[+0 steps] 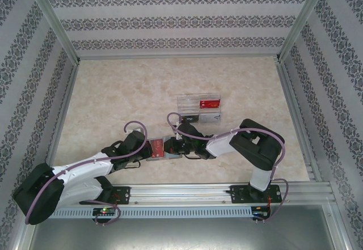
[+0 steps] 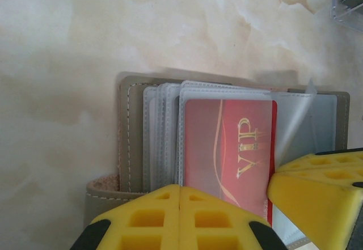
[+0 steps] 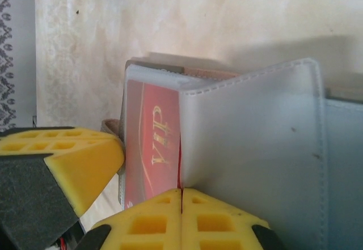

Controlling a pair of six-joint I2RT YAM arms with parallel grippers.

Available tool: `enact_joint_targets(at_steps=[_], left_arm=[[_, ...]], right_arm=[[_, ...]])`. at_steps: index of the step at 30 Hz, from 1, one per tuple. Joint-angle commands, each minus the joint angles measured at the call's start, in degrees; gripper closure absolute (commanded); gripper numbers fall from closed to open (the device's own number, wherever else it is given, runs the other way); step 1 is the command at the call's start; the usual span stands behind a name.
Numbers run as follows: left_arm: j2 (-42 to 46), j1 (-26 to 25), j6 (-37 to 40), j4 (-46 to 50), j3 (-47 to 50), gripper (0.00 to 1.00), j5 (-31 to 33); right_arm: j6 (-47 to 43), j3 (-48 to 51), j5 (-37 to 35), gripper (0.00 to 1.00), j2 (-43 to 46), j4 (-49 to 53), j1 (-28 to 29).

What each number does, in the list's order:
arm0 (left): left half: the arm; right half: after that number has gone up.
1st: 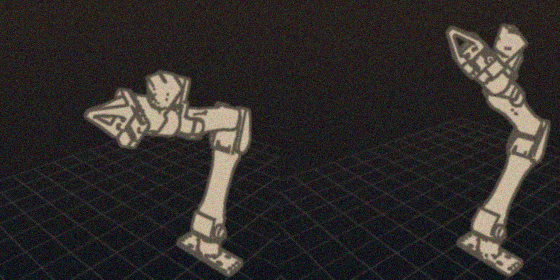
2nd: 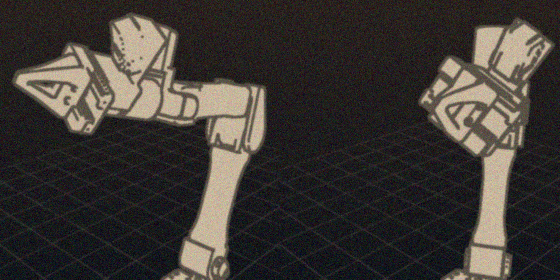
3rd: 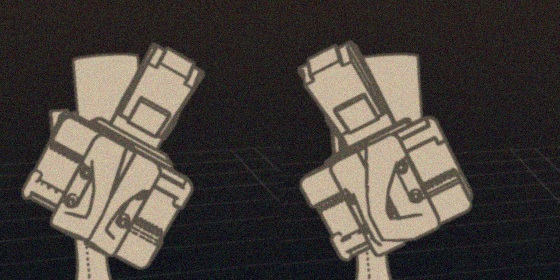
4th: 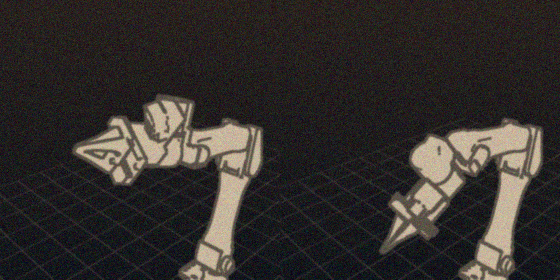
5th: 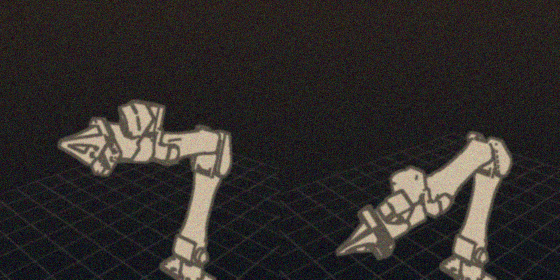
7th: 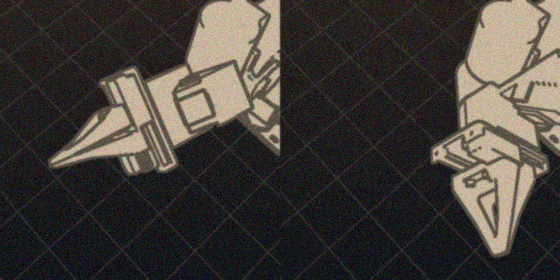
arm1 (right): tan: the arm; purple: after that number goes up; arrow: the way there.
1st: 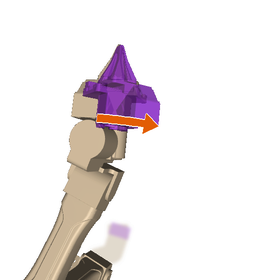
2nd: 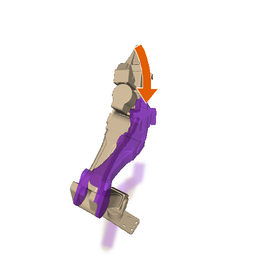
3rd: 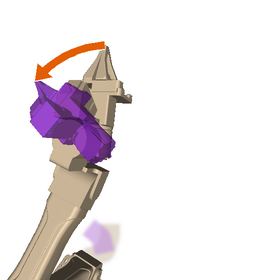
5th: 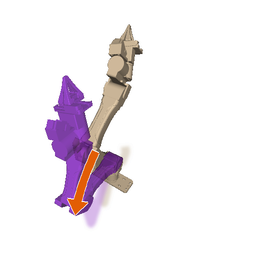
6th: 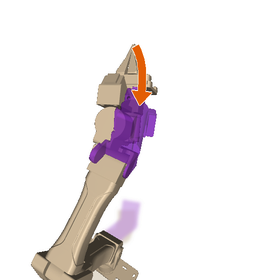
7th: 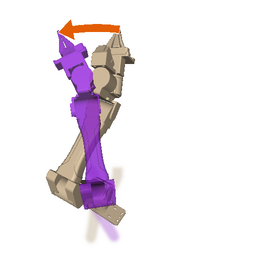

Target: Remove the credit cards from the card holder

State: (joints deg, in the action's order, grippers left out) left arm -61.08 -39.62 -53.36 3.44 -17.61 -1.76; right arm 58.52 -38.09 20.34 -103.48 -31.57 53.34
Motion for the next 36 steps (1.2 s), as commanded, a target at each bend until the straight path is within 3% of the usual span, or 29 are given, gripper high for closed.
enact_joint_targets(at_steps=[1,16,19,21,22,36], left_arm=[[-1.6,0.7,-0.3,3.2,0.9,1.00,-0.9],[-1.6,0.7,-0.7,4.1,0.8,1.00,-0.2],[-1.6,0.7,-0.6,4.0,0.8,1.00,-0.3],[-1.7,0.7,-0.5,3.9,0.9,1.00,-0.5],[-1.7,0.7,-0.5,3.9,0.9,1.00,-0.4],[-2.7,0.6,0.2,3.2,0.3,1.00,-1.1]], right_arm=[[0.0,1.2,-1.6,1.00,-0.3,1.1,-0.6],[-0.1,5.6,-2.5,1.00,3.0,0.2,-1.5],[0.0,5.3,-2.0,0.95,2.7,-0.5,-1.5],[0.0,5.0,-1.7,0.81,2.3,-0.9,-1.4],[0.0,4.9,-1.5,0.80,2.3,-1.1,-1.4],[0.3,3.1,0.8,0.80,0.3,-3.4,-1.0]])
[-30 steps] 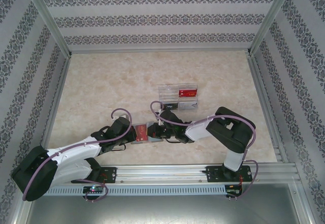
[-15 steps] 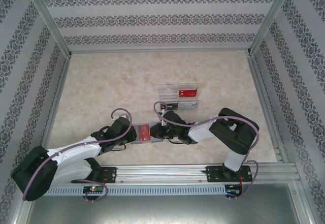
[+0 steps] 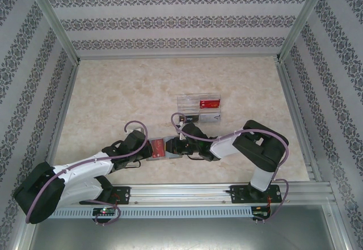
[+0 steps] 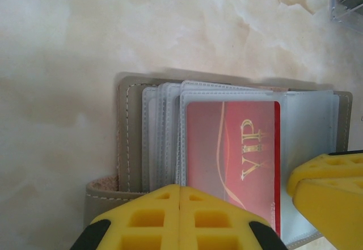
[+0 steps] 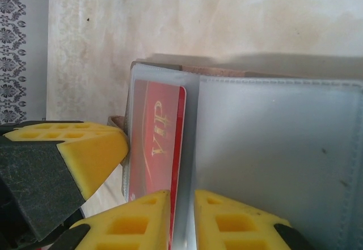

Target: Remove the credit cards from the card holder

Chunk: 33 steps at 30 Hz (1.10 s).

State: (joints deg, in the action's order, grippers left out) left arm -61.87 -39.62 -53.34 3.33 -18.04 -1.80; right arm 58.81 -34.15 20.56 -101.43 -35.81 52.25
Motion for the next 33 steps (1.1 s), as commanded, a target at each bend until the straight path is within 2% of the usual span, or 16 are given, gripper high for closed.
enact_joint_targets(at_steps=[1,8,16,33], left_arm=[[-2.3,0.6,0.3,3.2,0.6,1.00,-1.2],[-4.8,0.6,0.2,4.0,-0.6,1.00,-0.9],[-5.6,0.6,-0.1,5.0,-1.2,1.00,-0.2],[-6.1,0.6,-0.6,6.6,-1.0,1.00,1.2]], right_arm=[[0.0,-1.1,0.8,0.80,-1.9,0.9,0.2],[0.0,-1.8,1.1,0.83,-2.7,1.0,0.1],[0.1,-0.9,0.4,0.98,-2.1,0.9,-0.1],[0.4,3.9,-0.9,1.00,0.7,-0.1,-1.2]])
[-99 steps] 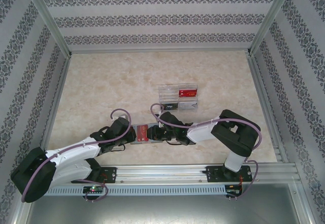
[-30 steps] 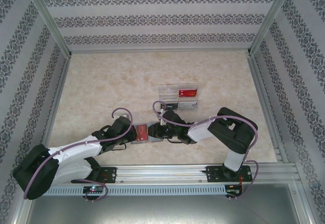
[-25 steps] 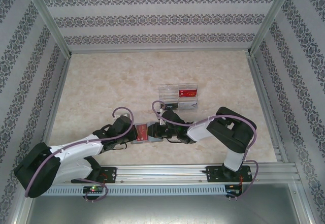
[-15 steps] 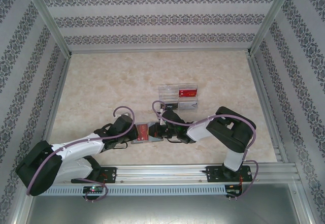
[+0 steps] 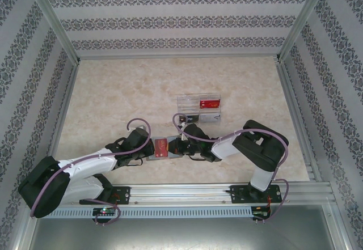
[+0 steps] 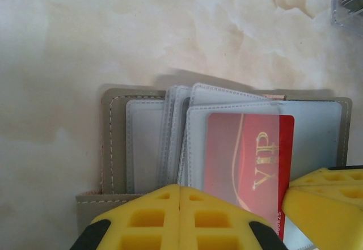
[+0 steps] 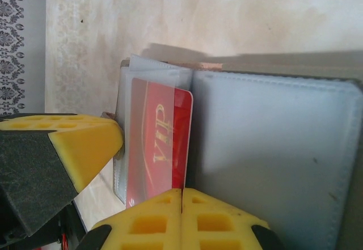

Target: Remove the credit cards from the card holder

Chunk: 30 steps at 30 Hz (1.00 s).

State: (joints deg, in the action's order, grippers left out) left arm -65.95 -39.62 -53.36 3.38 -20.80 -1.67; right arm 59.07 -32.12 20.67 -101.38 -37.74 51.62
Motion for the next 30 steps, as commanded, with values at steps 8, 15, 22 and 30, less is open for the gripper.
enact_joint_targets(at_steps=[8,15,22,30], left_arm=[[-2.4,0.5,-0.5,6.1,1.7,1.00,0.7],[-2.7,0.6,0.0,4.9,1.7,1.00,-0.2],[-3.0,0.5,0.1,4.8,1.7,1.00,-0.4],[-3.4,0.4,0.1,4.5,1.6,1.00,-0.6]], right_arm=[[0.1,2.7,-0.9,1.00,1.6,1.6,-1.1],[-1.7,-0.7,2.6,0.83,0.8,3.6,-1.4],[-1.8,-3.1,3.9,0.78,-1.2,3.7,-1.5],[-1.4,-3.9,4.5,0.81,-2.8,3.3,-1.5]])
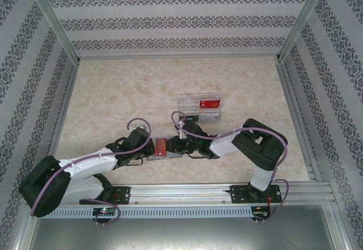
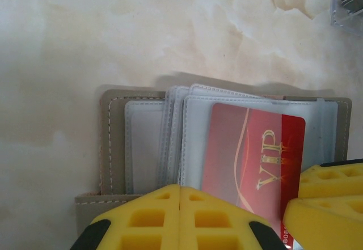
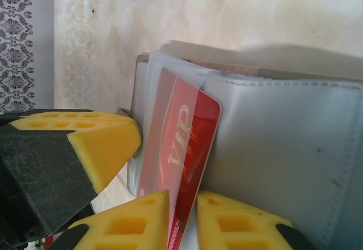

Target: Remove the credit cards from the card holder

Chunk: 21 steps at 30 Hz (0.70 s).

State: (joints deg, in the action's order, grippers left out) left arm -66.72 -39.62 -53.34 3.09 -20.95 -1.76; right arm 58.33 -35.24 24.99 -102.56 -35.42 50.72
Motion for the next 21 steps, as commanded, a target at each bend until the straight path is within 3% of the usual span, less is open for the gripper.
enact_joint_targets(at_steps=[1,3,21], left_arm=[[-2.6,0.4,0.1,4.8,1.7,1.00,-0.4],[-2.6,0.4,0.1,5.1,1.6,1.00,-0.5],[-3.6,0.4,0.5,5.5,0.8,1.00,-0.1]], right_arm=[[-0.7,-0.7,0.2,0.85,-1.6,1.0,-0.7],[-0.6,-0.5,-0.3,0.91,-1.5,1.0,-0.7],[-2.6,1.9,3.1,0.91,-0.1,1.4,-4.4]])
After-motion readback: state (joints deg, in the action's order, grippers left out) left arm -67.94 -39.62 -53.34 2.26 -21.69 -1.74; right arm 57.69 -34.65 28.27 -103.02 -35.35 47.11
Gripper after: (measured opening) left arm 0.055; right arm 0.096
